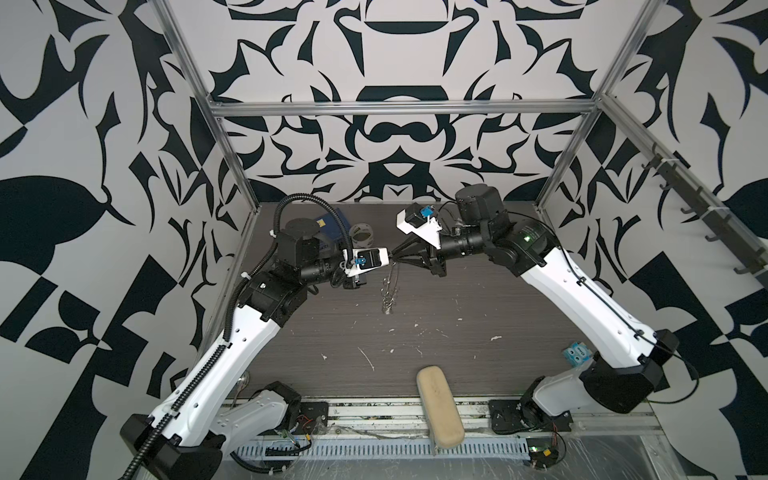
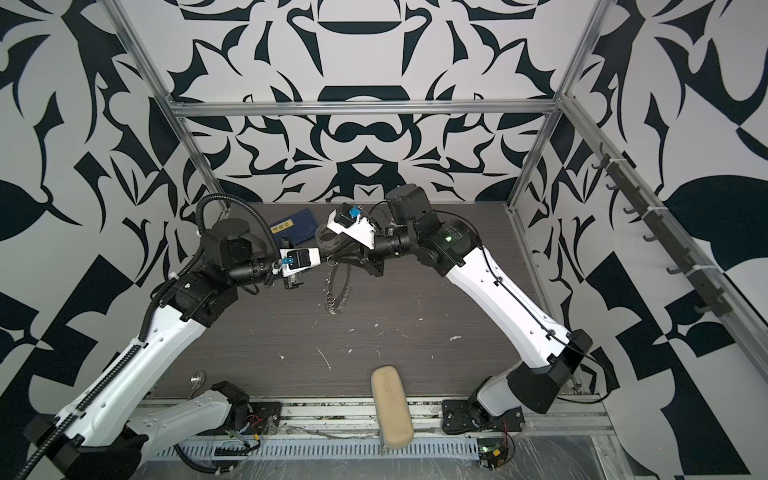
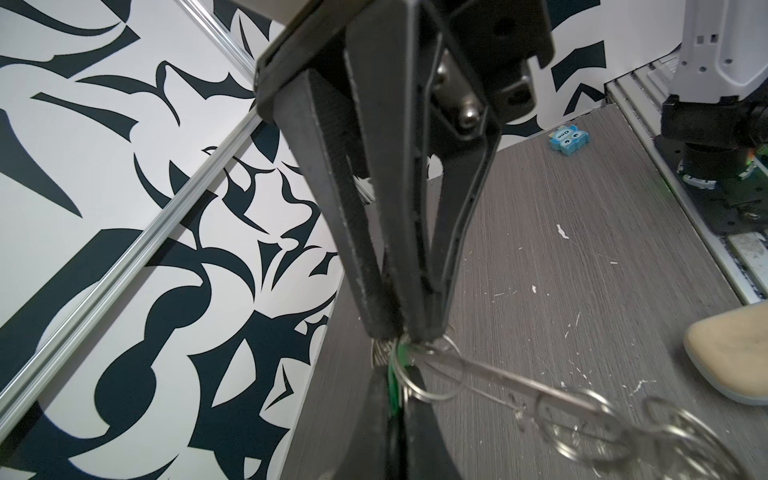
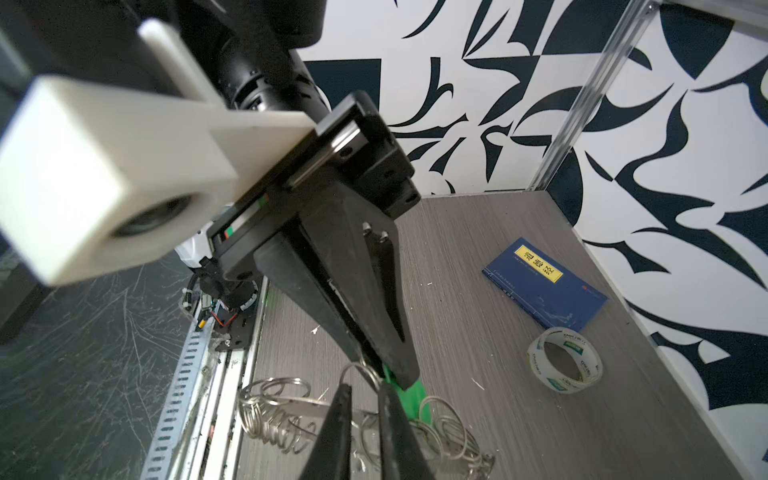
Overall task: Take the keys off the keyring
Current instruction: 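Move the right gripper back to the green-tag ring held by the left gripper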
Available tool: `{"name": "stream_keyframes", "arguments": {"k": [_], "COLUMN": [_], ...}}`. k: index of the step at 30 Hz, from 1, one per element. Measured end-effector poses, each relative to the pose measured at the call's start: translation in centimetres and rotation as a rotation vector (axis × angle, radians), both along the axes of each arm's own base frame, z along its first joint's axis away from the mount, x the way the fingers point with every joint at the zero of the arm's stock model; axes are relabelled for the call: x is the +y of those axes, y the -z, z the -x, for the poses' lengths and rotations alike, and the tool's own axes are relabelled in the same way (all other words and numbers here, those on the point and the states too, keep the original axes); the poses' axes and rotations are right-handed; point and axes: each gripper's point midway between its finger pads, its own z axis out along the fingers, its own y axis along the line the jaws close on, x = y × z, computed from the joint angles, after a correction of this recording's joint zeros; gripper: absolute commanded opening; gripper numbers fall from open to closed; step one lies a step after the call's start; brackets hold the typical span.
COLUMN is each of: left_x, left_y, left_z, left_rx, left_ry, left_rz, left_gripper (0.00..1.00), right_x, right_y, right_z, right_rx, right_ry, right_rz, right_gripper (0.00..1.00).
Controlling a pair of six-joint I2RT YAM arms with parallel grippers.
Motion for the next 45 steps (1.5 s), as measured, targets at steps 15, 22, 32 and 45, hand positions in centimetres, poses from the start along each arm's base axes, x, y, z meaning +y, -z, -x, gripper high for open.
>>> {"name": "stream_keyframes", "arguments": {"k": [15,22,32,45], "left_x": [0.1,0.2,0.0,-0.3], "left_y": [0.1,0.1,0.1,-0.1], "left_z": [-0.3,-0.3,0.1,1.1], "left_rx": [-0.003,-0.003,-0.016,-0.051], "left_ry": [-0.019,-0.02,0.008,0.074], "left_rz": [-0.005,-0.005,-0.004,0.005], "left_gripper": [0.0,0.0,0.0,0.0], "right_x": [0.9,0.7,-0.3,0.2], "right_y": [1.2,0.6,-0.6,1.0], "right_z": [0.6,1.1,0.4,-0.2], "right_rx": [0.056,0.032,-0.005,0.028], "right_ry": [-0.047,-0.042,-0.013,-0.023], "right_rz": [0.026,0.021,0.011,0.06], "right_gripper": [0.33,0.38,0.4,0.39]}}
